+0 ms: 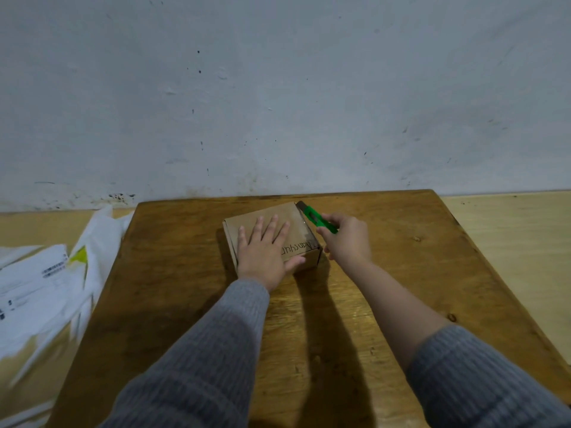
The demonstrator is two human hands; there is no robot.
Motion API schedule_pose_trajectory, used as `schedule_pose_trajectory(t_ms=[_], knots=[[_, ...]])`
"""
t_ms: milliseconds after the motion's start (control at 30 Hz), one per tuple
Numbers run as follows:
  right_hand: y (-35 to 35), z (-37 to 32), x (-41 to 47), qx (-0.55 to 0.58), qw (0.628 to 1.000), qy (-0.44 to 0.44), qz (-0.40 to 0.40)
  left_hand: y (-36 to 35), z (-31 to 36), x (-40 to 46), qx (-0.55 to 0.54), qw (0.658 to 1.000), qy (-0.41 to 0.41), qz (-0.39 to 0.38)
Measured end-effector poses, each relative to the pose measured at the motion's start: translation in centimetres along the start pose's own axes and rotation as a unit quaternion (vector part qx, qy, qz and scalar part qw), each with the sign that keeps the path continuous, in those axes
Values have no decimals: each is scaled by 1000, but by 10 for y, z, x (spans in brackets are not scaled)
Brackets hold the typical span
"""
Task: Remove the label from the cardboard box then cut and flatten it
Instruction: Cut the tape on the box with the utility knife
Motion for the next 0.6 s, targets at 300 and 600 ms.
schedule_pose_trajectory(t_ms=[300,600], knots=[[-6,-31,-8,-243,966,93,-1,1,1,-1,1,1000,2,-16],[-27,-46,-3,-291,950,75,-89,0,1,1,-2,1000,9,-29]])
Point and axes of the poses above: each hand's wrist, its own x-axis towards the middle knuckle, its own y-axis out of the back of the hand, z = x × y, the point moved 9 cm from there along x, towards the middle knuckle, and after that the axes turned 2 degrees about -x, right-handed, at the moved point
